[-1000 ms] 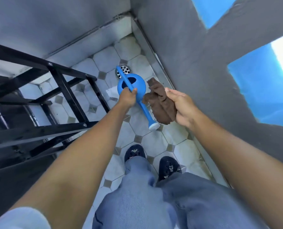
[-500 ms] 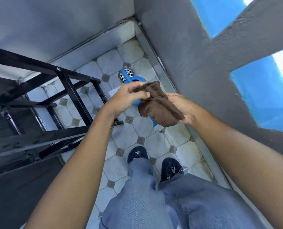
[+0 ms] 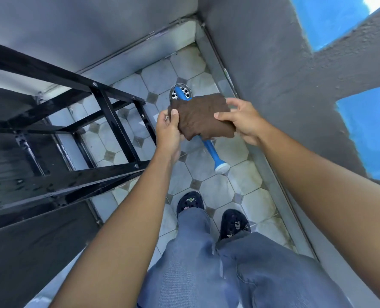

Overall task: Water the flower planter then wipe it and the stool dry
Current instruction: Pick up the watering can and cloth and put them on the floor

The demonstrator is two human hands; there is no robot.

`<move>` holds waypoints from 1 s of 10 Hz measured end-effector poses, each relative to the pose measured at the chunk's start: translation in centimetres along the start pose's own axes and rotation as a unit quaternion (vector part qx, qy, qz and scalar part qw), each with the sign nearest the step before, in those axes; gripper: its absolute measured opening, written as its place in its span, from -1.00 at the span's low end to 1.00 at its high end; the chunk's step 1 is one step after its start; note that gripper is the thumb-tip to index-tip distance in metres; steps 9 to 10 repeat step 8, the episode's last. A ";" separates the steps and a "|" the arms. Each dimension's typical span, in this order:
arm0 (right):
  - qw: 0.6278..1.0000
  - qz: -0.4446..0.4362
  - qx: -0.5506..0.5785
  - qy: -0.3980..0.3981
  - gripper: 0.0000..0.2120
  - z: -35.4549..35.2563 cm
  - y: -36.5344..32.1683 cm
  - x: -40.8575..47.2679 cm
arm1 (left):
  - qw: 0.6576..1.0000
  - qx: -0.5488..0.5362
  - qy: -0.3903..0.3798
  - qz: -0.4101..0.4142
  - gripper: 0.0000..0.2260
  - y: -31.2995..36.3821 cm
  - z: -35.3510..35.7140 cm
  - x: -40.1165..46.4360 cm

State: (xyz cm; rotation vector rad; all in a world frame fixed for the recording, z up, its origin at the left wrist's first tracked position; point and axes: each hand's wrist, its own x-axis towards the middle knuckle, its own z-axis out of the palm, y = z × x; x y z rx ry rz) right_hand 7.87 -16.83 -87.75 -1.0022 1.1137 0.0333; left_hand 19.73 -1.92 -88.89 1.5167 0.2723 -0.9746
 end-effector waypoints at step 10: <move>0.878 -0.172 -0.446 0.010 -0.60 3.5 -16.2 -17.4 | 0.820 0.534 -0.025 0.203 -0.54 17.0 3.5 -18.2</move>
